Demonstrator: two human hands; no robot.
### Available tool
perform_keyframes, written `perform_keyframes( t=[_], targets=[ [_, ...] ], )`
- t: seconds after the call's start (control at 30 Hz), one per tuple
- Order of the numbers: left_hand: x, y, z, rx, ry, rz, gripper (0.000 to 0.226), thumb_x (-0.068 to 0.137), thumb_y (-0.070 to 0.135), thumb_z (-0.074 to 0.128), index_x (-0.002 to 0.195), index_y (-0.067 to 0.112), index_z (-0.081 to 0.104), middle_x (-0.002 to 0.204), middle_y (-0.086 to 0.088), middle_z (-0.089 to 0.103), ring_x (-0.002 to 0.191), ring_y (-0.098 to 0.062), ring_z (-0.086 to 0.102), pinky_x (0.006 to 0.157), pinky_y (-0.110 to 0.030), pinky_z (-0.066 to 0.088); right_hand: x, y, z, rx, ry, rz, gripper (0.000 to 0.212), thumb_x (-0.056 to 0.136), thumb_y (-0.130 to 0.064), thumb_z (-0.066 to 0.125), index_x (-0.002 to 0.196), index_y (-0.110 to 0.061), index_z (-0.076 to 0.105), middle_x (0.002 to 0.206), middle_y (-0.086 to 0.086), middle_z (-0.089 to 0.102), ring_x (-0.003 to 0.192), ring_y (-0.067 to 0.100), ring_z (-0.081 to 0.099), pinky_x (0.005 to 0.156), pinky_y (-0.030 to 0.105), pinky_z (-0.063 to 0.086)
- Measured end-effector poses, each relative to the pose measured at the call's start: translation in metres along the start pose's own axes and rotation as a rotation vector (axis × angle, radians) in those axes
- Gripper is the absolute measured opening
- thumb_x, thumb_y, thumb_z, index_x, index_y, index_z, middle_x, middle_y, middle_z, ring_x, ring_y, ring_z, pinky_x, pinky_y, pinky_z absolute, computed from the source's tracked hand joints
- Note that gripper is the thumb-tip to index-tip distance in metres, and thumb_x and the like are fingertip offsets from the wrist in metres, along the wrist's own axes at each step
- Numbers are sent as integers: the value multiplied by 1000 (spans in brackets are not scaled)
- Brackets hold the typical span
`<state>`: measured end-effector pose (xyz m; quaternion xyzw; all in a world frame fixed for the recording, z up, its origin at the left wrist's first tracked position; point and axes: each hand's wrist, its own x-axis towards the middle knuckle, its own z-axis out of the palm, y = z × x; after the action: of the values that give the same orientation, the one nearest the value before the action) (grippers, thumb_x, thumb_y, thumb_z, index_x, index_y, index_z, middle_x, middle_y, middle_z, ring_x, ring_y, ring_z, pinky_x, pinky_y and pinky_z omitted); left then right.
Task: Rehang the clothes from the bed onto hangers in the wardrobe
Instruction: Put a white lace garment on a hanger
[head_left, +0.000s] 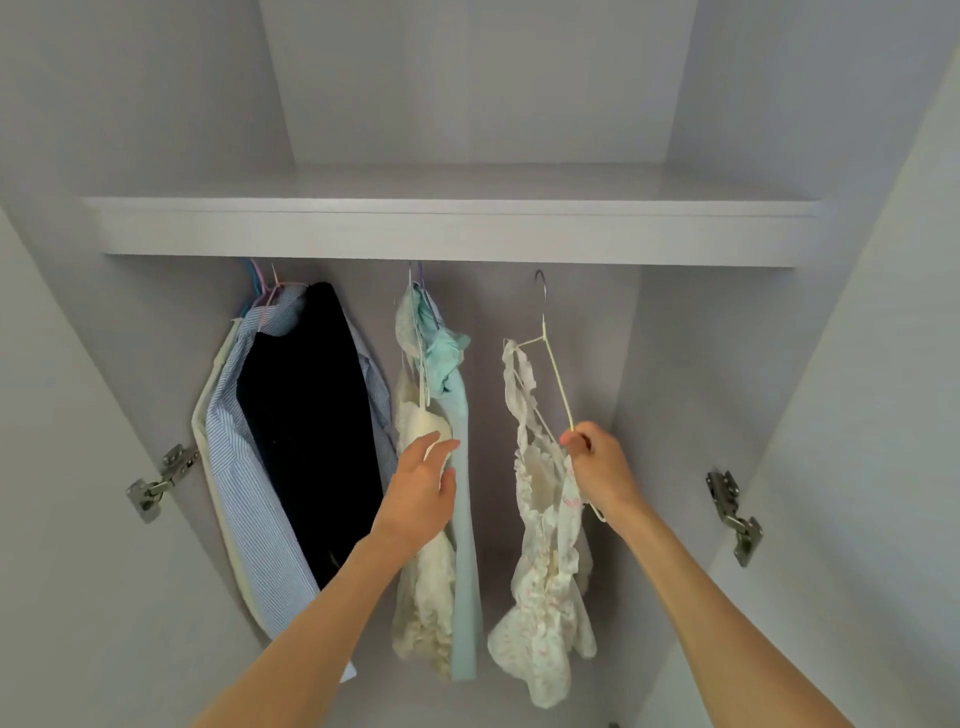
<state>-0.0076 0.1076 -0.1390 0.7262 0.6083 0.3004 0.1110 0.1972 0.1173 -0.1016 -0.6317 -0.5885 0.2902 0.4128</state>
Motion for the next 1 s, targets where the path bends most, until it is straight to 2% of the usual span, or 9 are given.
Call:
perform_keyframes(
  t=[0.07, 0.17, 0.37, 0.47, 0.63, 0.73, 0.8, 0.9, 1.0],
  targets=[
    [24, -5, 2, -1, 29, 20, 42, 97, 14, 39, 139, 14, 37, 149, -9, 25, 138, -23, 24, 106, -21, 22, 19, 0, 11, 3, 17, 4, 21, 97, -6, 34, 88, -6, 52, 74, -4, 48, 64, 8, 43, 67, 25, 34],
    [58, -12, 5, -8, 93, 29, 44, 97, 15, 41, 141, 14, 34, 150, -10, 21, 139, -24, 23, 108, -26, 24, 47, -1, 28, 32, 56, 1, 23, 97, -5, 35, 95, 2, 56, 84, 7, 53, 75, 19, 48, 72, 27, 37],
    [125, -28, 14, 15, 144, -41, 62, 93, 33, 51, 146, 19, 22, 152, -12, 13, 141, -28, 15, 110, -40, 30, 88, -11, 61, 46, 96, -50, 20, 97, -5, 36, 86, -8, 52, 85, 8, 54, 70, 15, 47, 53, 17, 34],
    [139, -31, 23, -13, 116, -107, 75, 90, 33, 56, 148, 21, 10, 154, -11, 6, 141, -28, 13, 106, -43, 36, 101, -21, 73, 75, 98, -100, 21, 96, -3, 35, 86, -5, 53, 85, 8, 53, 72, 14, 47, 55, 6, 36],
    [149, -36, 22, -173, 233, -162, 69, 93, 18, 53, 148, 12, 13, 154, -9, 11, 139, -23, 24, 105, -28, 30, 129, -36, 89, 93, 121, -193, 22, 92, 2, 36, 87, 3, 56, 86, 13, 56, 77, 19, 48, 62, 19, 32],
    [149, -42, 19, -126, 228, -169, 71, 90, 27, 58, 146, 10, 19, 151, -6, 22, 133, -21, 34, 101, -32, 37, 149, -43, 99, 60, 129, -211, 23, 92, 2, 35, 87, 5, 57, 90, 17, 60, 77, 20, 48, 63, 20, 31],
    [149, -43, 20, -113, 202, -200, 78, 87, 31, 62, 147, 11, 17, 152, -5, 21, 133, -20, 34, 101, -34, 40, 161, -44, 105, 25, 129, -197, 24, 92, 1, 35, 90, 4, 59, 95, 16, 61, 82, 23, 52, 68, 22, 33],
    [148, -42, 25, -117, 181, -229, 77, 88, 24, 60, 147, 10, 12, 152, -6, 20, 132, -22, 35, 100, -28, 36, 170, -40, 114, -24, 118, -181, 24, 92, 2, 36, 91, 4, 60, 98, 19, 62, 91, 30, 57, 75, 27, 38],
    [144, -41, 25, -109, 162, -249, 73, 91, 17, 54, 148, 10, 7, 153, -6, 18, 130, -24, 37, 97, -27, 37, 170, -36, 121, -73, 106, -190, 23, 92, 2, 37, 93, 4, 60, 100, 19, 62, 95, 31, 57, 75, 26, 37]
  ],
)
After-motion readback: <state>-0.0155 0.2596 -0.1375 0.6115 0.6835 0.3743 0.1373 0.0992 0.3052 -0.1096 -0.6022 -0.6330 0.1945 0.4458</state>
